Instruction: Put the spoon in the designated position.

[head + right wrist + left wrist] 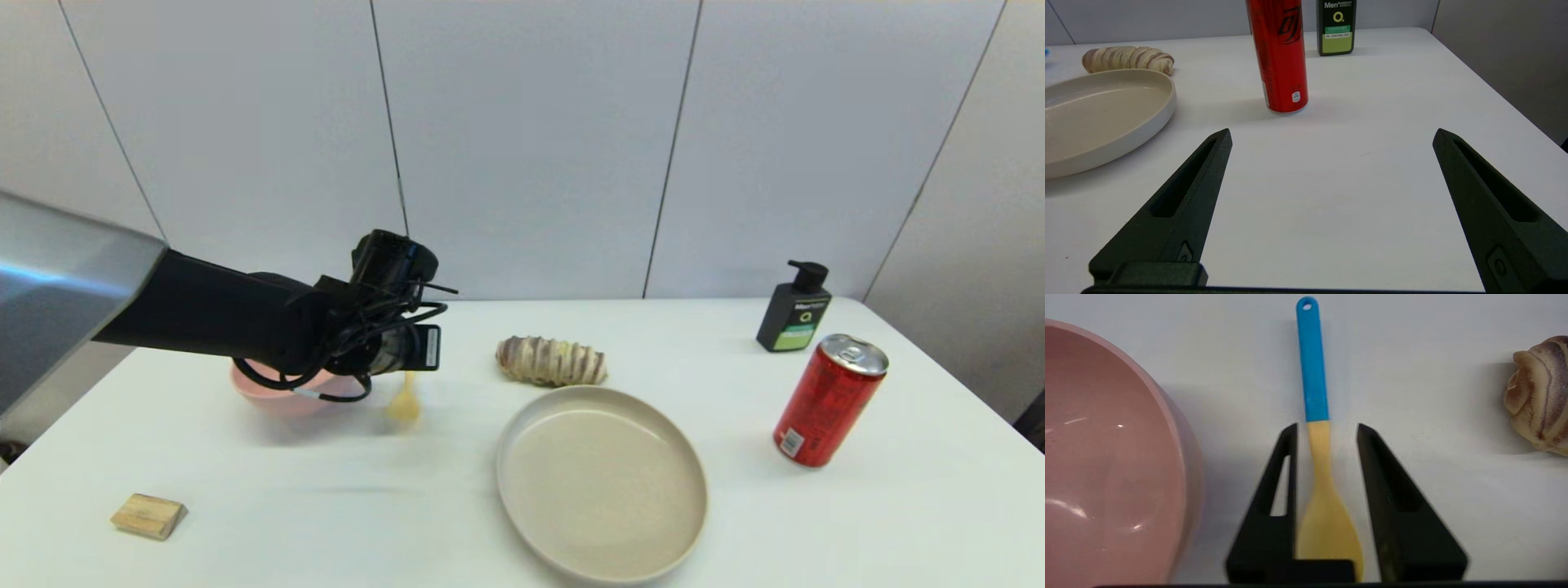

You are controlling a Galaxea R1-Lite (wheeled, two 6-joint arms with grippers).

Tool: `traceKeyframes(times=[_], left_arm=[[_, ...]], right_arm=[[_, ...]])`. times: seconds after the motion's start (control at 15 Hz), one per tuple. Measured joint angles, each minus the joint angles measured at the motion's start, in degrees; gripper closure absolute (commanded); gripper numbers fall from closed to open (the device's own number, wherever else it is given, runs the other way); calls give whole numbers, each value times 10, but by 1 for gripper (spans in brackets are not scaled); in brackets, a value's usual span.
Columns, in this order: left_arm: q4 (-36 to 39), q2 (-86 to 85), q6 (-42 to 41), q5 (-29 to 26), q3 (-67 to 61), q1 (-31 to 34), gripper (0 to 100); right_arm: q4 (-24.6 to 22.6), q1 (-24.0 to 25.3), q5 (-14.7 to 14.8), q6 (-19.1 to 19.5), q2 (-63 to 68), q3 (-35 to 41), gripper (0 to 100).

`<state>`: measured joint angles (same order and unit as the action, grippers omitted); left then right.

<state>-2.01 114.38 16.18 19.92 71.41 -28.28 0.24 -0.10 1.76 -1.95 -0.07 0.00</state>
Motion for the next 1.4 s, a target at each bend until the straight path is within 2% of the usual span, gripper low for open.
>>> traceKeyframes(times=[0.4, 0.6, 0.93, 1.27, 1.4], left_arm=[[-5, -24, -8, -4, -7, -8, 0], [-33, -66, -5, -6, -5, -25, 0], [-131, -185, -8, -31, 34, -44, 0], [-162, -340, -23, -35, 17, -41, 0], [-163, -413, -54, -34, -27, -18, 0]], right_arm=[[0, 0, 0, 0, 0, 0, 0], [0, 0, 0, 0, 0, 0, 0], [0, 0, 0, 0, 0, 0, 0], [0, 0, 0, 0, 0, 0, 0], [0, 0, 0, 0, 0, 0, 0]])
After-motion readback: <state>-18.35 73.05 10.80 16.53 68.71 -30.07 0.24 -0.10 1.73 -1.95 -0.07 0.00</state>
